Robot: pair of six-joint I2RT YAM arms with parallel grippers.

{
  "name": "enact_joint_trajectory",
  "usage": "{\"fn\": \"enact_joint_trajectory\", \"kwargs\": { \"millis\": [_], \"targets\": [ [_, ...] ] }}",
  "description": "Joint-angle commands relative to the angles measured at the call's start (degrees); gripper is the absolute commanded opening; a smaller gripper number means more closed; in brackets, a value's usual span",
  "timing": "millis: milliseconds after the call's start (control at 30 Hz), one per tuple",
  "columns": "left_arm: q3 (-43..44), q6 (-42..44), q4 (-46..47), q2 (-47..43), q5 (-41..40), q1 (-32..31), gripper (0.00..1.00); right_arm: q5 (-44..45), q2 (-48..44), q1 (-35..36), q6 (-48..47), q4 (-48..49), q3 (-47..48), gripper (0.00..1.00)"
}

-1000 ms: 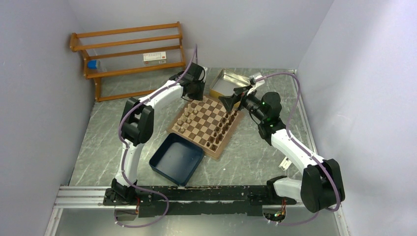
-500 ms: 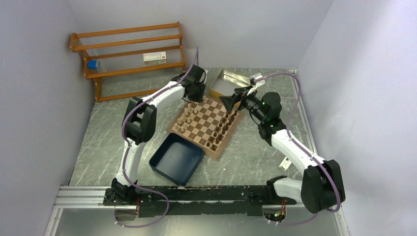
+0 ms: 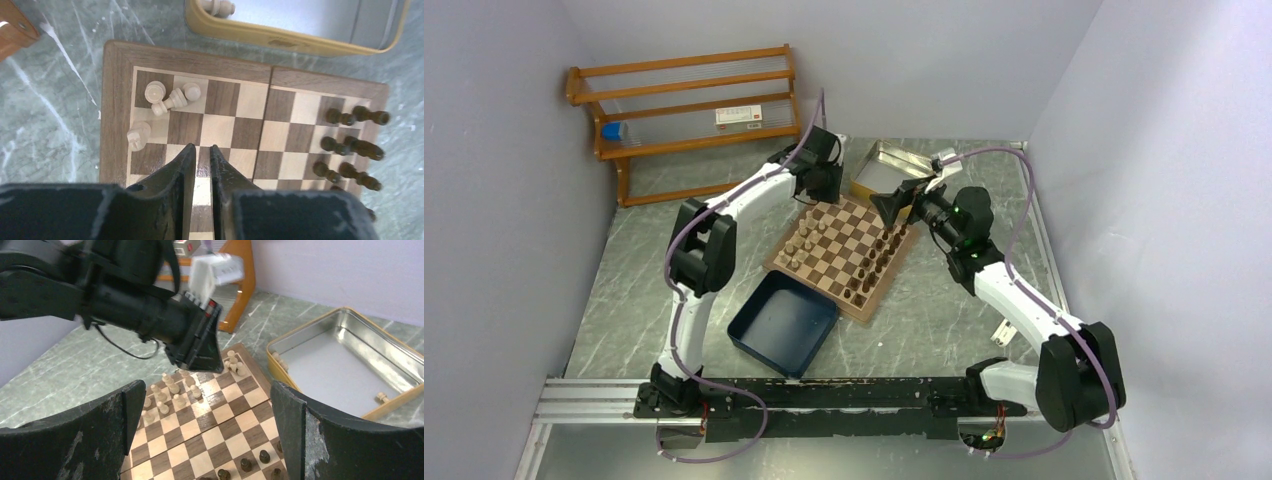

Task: Set up the chess pieces on the board
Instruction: Place the chess piece on the chessboard, then move the chess piece to the chessboard.

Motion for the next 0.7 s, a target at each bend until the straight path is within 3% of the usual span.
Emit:
{"fn": "enact_joint_trajectory", "kwargs": {
  "millis": [0,67,233,333,500,667],
  "targets": [
    [-2.6,-2.2,5.6,-8.2,0.6,1.0,0.26,6.7,2.1,0.6,0.4,-4.8,3.6,1.00],
    [-5.1,-3.9,7.5,-10.5,3.1,2.9,0.30,8.8,4.6,0.7,-0.2,-9.1,6.1,1.00],
    [-11.2,-5.8,11.3,-15.7,8.4,8.4,0.34,7.0,8.8,0.7,-2.7,-9.5,9.7,0.97],
    [-13.9,-5.7,12.3,-16.9,8.2,10.8,0.33,5.3,14.3,0.9,-4.2,-12.0,14.7,0.76],
    [-15.1,-5.4,10.0,-17.4,8.2,12.4,0.32,2.0,24.3,3.4,-10.1,-15.6,23.4,0.50],
    [-23.0,-7.2,11.1,-24.4,12.4,16.6,0.38,-1.7,34.2,6.9,-24.3,-21.3,32.1,0.41]
  ]
}}
